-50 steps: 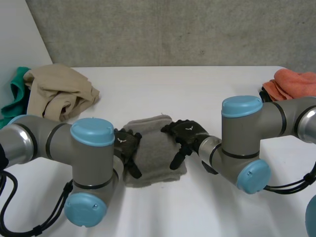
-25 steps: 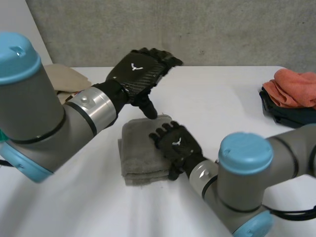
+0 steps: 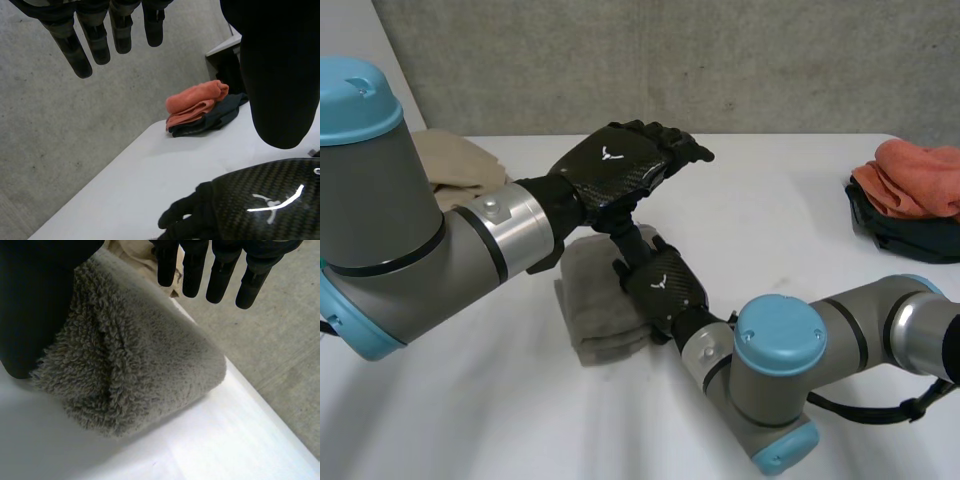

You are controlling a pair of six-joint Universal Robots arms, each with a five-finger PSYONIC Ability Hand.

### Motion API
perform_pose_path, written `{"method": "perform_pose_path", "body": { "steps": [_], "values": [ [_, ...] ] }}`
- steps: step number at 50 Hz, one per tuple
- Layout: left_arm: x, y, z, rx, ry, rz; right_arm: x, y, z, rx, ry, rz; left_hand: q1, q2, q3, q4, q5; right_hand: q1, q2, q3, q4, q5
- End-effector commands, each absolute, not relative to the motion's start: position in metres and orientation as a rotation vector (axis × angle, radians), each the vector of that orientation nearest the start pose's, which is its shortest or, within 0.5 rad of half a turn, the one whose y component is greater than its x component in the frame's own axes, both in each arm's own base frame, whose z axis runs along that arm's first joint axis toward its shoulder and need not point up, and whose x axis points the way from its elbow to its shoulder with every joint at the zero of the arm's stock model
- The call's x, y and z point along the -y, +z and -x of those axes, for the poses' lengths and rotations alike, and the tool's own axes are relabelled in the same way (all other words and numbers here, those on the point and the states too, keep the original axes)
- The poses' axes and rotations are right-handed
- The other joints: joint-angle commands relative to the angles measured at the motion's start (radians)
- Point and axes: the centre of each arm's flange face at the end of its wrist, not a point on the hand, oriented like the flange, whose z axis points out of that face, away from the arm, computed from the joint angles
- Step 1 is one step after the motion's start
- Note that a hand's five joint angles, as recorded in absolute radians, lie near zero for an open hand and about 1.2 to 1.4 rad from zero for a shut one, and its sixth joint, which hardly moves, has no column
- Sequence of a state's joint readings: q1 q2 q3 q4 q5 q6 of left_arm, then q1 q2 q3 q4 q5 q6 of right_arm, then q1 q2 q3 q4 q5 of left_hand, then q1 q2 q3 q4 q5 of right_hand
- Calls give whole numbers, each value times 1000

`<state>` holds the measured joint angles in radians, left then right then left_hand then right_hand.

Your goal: Fold the laundry.

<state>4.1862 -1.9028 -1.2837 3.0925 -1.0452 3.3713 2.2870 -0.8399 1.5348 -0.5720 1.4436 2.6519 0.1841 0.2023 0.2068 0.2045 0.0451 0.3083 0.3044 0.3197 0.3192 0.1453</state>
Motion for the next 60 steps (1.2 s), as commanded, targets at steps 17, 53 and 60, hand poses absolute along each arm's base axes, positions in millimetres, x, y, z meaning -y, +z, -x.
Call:
{"method": "perform_pose_path", "body": {
  "steps": [17, 53, 60],
  "values": [
    [227, 281, 333, 1606, 1653, 1128, 278, 149, -331, -1819, -2052, 1179, 21, 2, -2, 0, -15, 1088, 1092, 1077, 1077, 1076],
    [219, 306, 341, 1479, 1707, 1043, 530, 215, -50, -1434, -2745, 712, 26, 8, 4, 6, -9, 1088, 1092, 1077, 1077, 1076],
    [208, 303, 348, 1463, 1677, 1063, 531, 139, 4, -1624, -2606, 715, 26, 8, 4, 6, -9, 1088, 1092, 1077, 1077, 1076]
  ]
}}
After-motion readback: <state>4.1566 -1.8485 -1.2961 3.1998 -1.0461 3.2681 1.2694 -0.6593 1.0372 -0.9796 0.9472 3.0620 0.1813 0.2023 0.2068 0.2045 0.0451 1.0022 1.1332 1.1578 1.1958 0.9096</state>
